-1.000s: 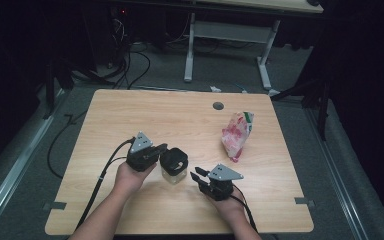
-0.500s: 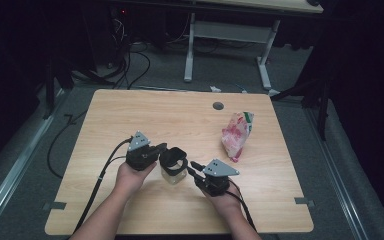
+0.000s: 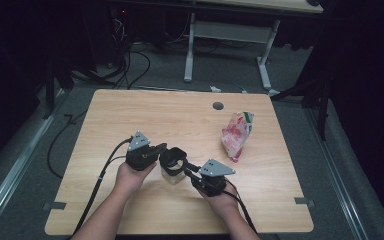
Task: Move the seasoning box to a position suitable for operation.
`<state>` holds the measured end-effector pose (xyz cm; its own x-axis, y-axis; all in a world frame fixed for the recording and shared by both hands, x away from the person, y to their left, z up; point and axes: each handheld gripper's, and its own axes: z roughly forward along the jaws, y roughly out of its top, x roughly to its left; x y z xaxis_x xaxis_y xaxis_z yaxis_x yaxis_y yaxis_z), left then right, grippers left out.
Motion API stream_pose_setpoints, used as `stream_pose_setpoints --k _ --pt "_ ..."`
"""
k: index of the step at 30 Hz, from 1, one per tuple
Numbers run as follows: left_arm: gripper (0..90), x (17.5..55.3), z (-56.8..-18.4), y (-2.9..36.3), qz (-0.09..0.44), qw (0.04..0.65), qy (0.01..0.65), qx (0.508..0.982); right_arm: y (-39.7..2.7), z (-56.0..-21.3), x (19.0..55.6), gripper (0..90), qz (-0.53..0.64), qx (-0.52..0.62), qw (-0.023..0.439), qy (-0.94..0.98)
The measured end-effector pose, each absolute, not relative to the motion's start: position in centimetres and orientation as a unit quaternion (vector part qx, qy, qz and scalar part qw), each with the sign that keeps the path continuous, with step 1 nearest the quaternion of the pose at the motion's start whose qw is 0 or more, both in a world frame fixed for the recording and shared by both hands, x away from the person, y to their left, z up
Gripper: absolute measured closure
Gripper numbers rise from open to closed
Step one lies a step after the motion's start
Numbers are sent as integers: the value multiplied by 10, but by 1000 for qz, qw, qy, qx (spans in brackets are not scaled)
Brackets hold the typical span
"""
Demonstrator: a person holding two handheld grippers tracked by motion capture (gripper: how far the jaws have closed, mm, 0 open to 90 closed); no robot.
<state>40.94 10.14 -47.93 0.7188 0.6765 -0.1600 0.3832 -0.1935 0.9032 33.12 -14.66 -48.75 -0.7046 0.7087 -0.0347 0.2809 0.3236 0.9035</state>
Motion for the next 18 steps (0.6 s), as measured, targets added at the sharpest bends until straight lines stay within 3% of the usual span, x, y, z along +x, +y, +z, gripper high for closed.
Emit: stream_pose_setpoints --k 18 --pt "900 408 -481 104 136 538 344 757 -138 -474 348 885 493 307 200 789"
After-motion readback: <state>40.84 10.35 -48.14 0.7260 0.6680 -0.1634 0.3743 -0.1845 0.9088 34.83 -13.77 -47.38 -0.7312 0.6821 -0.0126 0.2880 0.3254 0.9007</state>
